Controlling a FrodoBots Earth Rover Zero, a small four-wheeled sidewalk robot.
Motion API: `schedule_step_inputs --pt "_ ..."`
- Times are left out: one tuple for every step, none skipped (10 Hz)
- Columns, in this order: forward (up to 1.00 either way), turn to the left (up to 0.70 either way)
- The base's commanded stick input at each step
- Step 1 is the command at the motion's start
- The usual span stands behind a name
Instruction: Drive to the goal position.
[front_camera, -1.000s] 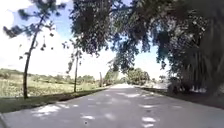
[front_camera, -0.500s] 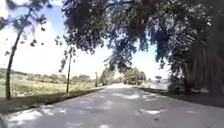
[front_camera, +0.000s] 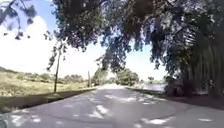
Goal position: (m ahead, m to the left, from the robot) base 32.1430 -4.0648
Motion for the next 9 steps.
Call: schedule_step_inputs --pt "0.85 0.0" --pt "0.85 0.0" --pt "0.85 0.0" --pt "0.85 0.0" --pt "0.85 0.0" --pt "0.85 0.0" --pt "0.85 0.0" --pt "0.85 0.0" --pt "0.85 0.0"
